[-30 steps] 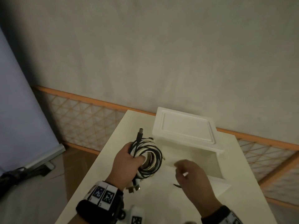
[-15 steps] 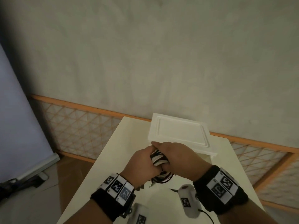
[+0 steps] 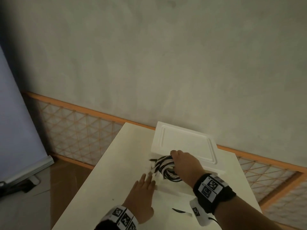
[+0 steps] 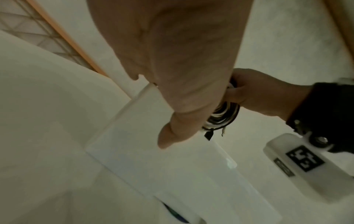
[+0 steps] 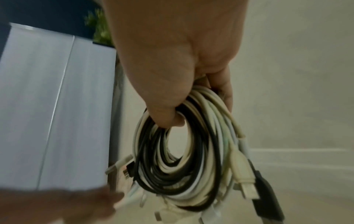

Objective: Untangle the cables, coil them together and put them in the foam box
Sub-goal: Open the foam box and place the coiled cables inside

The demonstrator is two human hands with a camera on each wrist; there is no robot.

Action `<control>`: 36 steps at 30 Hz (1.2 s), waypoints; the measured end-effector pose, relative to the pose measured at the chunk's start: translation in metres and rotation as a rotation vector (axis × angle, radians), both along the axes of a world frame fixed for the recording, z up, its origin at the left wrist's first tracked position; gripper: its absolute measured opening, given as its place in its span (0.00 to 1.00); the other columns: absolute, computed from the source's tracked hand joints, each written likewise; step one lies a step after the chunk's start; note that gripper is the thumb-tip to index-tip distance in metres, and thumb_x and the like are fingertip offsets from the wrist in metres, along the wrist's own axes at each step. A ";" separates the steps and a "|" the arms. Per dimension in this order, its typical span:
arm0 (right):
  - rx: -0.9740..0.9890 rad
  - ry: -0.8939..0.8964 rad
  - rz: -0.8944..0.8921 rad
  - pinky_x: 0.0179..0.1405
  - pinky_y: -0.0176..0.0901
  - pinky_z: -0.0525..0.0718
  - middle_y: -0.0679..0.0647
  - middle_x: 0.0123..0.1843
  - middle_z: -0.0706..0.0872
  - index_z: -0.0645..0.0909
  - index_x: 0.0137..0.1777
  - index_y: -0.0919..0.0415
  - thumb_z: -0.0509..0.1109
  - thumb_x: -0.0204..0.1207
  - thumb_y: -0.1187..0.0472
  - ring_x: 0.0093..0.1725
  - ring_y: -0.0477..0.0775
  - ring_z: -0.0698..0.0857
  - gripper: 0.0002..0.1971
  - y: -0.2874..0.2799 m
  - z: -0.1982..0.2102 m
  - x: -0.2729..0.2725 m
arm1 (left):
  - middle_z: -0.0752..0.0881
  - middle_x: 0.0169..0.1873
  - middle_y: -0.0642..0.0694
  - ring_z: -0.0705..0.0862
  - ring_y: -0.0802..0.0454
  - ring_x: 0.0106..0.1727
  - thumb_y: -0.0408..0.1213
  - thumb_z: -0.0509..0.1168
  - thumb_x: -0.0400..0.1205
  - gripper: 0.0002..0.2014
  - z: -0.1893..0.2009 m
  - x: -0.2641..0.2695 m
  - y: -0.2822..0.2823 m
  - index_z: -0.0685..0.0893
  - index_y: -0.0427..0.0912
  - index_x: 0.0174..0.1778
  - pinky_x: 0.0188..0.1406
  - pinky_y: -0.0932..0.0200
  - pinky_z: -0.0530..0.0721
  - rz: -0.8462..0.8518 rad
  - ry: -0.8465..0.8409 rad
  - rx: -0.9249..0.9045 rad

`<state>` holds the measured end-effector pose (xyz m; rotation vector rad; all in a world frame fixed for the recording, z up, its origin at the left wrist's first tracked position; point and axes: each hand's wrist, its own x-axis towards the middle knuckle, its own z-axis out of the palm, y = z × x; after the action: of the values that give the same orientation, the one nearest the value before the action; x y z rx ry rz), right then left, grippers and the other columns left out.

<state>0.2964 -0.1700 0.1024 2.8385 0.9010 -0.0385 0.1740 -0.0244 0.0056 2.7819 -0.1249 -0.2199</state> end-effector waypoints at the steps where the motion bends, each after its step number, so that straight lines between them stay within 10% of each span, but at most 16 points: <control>1: -0.049 0.025 0.007 0.50 0.52 0.82 0.58 0.60 0.79 0.67 0.69 0.59 0.59 0.79 0.62 0.55 0.61 0.81 0.19 0.002 -0.010 0.003 | 0.38 0.84 0.44 0.36 0.44 0.84 0.42 0.59 0.79 0.41 -0.002 0.000 0.001 0.44 0.41 0.84 0.82 0.47 0.44 -0.019 -0.009 0.015; 5: -0.200 0.153 0.038 0.53 0.52 0.83 0.59 0.60 0.82 0.71 0.66 0.62 0.60 0.79 0.64 0.56 0.62 0.83 0.16 0.005 -0.030 0.012 | 0.43 0.84 0.41 0.47 0.41 0.85 0.49 0.66 0.76 0.48 -0.015 -0.007 0.009 0.45 0.36 0.84 0.81 0.50 0.56 -0.118 -0.053 0.065; 7: -0.305 0.265 0.101 0.50 0.53 0.82 0.60 0.59 0.82 0.73 0.63 0.64 0.63 0.77 0.63 0.55 0.63 0.83 0.15 0.007 -0.035 0.021 | 0.69 0.78 0.41 0.75 0.42 0.74 0.66 0.72 0.58 0.58 -0.031 -0.011 0.012 0.62 0.32 0.78 0.61 0.55 0.82 -0.092 0.008 0.060; 9: -0.391 0.409 0.160 0.52 0.53 0.80 0.63 0.60 0.82 0.72 0.65 0.66 0.67 0.76 0.62 0.57 0.64 0.82 0.18 0.013 -0.035 0.029 | 0.84 0.65 0.46 0.88 0.50 0.59 0.70 0.66 0.52 0.54 -0.046 -0.012 0.009 0.70 0.39 0.71 0.41 0.61 0.88 -0.016 -0.138 0.059; 14: -0.495 0.526 0.172 0.62 0.54 0.78 0.63 0.67 0.78 0.71 0.70 0.66 0.68 0.77 0.63 0.65 0.63 0.78 0.23 0.030 -0.050 0.050 | 0.84 0.66 0.47 0.82 0.48 0.67 0.59 0.51 0.72 0.31 -0.051 -0.016 0.006 0.74 0.44 0.66 0.46 0.61 0.87 -0.033 -0.307 0.123; 18: -0.572 0.504 0.129 0.61 0.57 0.81 0.62 0.66 0.81 0.74 0.67 0.63 0.69 0.76 0.57 0.59 0.62 0.81 0.21 0.016 -0.075 0.073 | 0.52 0.84 0.42 0.51 0.44 0.84 0.41 0.34 0.88 0.25 -0.070 -0.012 0.008 0.75 0.46 0.68 0.55 0.57 0.83 0.029 -0.481 0.174; 23: -0.633 0.502 0.313 0.62 0.56 0.77 0.65 0.69 0.76 0.68 0.74 0.65 0.65 0.79 0.64 0.65 0.66 0.78 0.23 0.027 -0.083 0.077 | 0.82 0.68 0.43 0.88 0.50 0.59 0.42 0.33 0.89 0.24 -0.064 -0.012 0.005 0.74 0.45 0.63 0.40 0.57 0.88 -0.015 -0.461 0.127; 32: -0.424 0.307 0.335 0.77 0.54 0.63 0.63 0.80 0.62 0.56 0.82 0.62 0.68 0.79 0.61 0.78 0.66 0.65 0.35 0.039 -0.105 0.080 | 0.89 0.58 0.51 0.89 0.54 0.56 0.42 0.34 0.89 0.22 -0.063 -0.011 0.003 0.74 0.46 0.62 0.37 0.60 0.88 -0.016 -0.519 0.074; 36: -0.401 0.356 0.262 0.70 0.51 0.72 0.63 0.74 0.72 0.62 0.78 0.65 0.71 0.76 0.51 0.71 0.64 0.74 0.35 0.035 -0.084 0.072 | 0.88 0.60 0.51 0.88 0.54 0.58 0.41 0.33 0.89 0.23 -0.063 -0.014 0.003 0.74 0.46 0.64 0.40 0.61 0.88 -0.019 -0.541 0.033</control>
<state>0.3683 -0.1347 0.0182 2.3590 1.1724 -0.6319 0.1598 -0.0209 -0.0577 2.7998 -0.2801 0.5346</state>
